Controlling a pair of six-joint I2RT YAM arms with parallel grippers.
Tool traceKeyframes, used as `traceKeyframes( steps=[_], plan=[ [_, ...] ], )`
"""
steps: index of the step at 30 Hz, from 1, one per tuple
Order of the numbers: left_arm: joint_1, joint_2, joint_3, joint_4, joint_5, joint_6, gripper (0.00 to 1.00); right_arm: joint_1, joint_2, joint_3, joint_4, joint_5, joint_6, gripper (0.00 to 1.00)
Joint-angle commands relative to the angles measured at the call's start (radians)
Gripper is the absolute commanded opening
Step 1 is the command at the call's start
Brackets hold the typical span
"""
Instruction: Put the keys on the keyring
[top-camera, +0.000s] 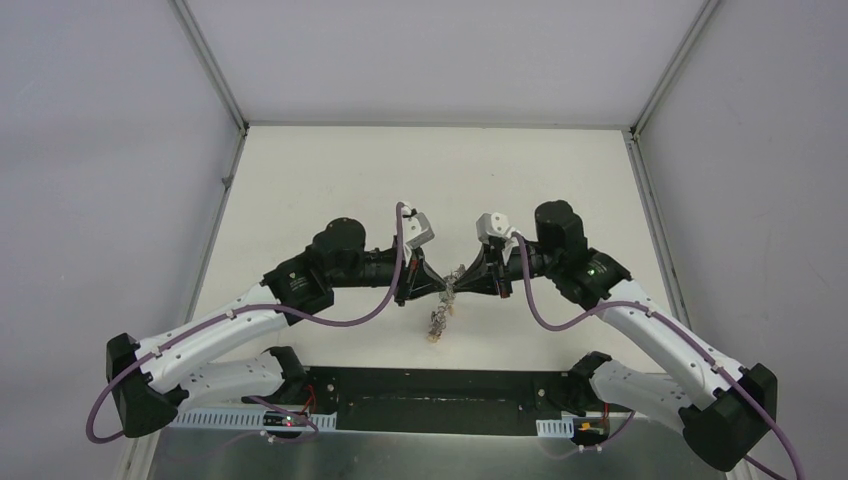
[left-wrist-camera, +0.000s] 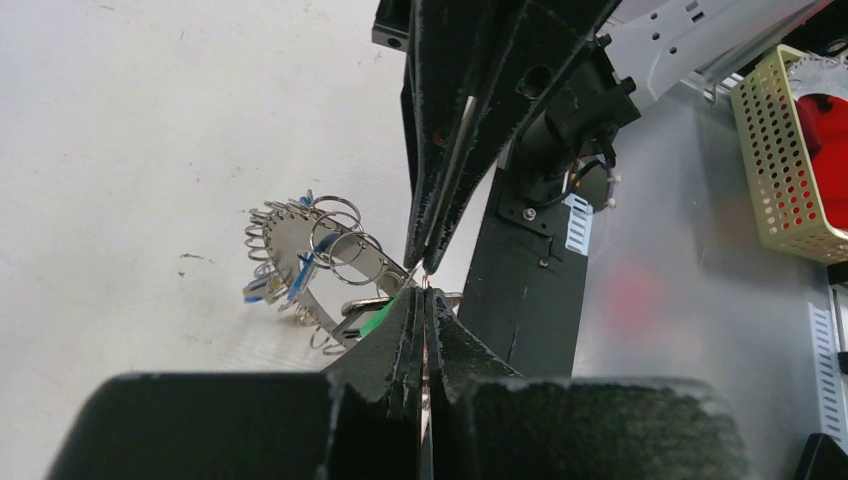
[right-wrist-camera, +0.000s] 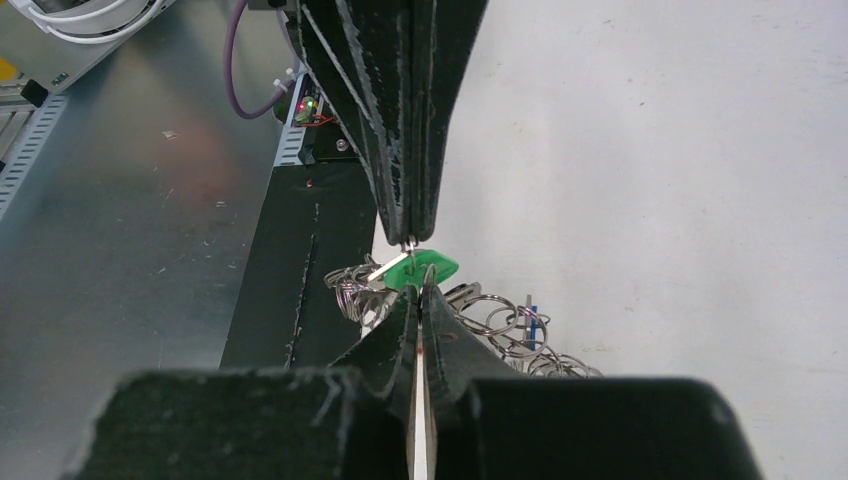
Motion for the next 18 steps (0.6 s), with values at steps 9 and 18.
traceKeyframes(
  steps=[9, 18],
  plan=[
    [-0.009, -0.001, 0.044, -0.048, -0.105, -0.032, 0.00, 0.015, -0.048, 0.008, 0.094, -0.022, -0.027, 0.00],
    [-0.009, -0.004, 0.023, -0.064, -0.130, -0.042, 0.00, 0.019, -0.053, 0.005, 0.108, -0.023, -0.019, 0.00]
  ],
)
